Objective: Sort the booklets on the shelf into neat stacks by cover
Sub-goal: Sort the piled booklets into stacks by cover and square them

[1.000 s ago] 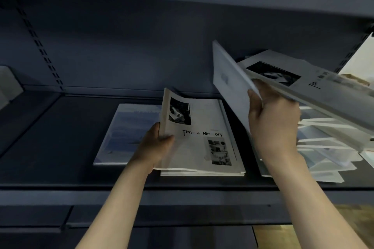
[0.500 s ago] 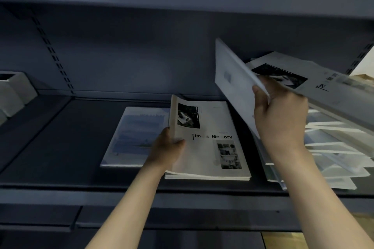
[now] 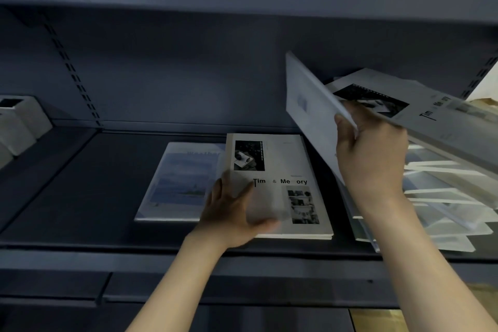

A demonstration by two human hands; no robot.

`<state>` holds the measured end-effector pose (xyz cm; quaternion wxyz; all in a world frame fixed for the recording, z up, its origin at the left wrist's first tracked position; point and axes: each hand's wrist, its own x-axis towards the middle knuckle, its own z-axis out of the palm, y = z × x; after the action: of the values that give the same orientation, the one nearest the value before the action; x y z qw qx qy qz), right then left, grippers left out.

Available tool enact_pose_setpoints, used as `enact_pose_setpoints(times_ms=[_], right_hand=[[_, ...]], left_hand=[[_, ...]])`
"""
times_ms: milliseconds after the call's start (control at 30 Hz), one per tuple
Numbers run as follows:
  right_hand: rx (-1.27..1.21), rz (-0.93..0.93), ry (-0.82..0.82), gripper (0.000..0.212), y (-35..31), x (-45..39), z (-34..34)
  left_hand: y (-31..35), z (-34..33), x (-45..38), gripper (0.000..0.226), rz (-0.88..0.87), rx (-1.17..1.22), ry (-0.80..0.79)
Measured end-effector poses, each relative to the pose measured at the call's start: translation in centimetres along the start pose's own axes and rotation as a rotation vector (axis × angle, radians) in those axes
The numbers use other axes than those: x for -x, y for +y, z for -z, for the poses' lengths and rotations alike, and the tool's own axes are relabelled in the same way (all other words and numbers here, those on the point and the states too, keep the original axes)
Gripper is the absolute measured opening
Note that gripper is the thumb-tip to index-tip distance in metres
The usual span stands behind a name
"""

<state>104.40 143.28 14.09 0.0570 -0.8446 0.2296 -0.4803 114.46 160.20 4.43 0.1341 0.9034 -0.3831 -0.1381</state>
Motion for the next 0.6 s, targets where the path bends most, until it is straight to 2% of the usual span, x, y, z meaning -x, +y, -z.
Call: enact_pose_setpoints(times_ms=[167, 600], right_hand=[[0.009, -0.008, 0.023, 0.013, 0.09, 0.07, -0.07], [0.001, 0.004, 0.050, 0.017, 0.20, 0.27, -0.28]], left_hand=[[-0.35, 0.30, 0.24, 0.125, 0.014, 0.033, -0.126], [-0.79, -0.66, -0.50, 0.126, -0.028, 0.063, -0.081]])
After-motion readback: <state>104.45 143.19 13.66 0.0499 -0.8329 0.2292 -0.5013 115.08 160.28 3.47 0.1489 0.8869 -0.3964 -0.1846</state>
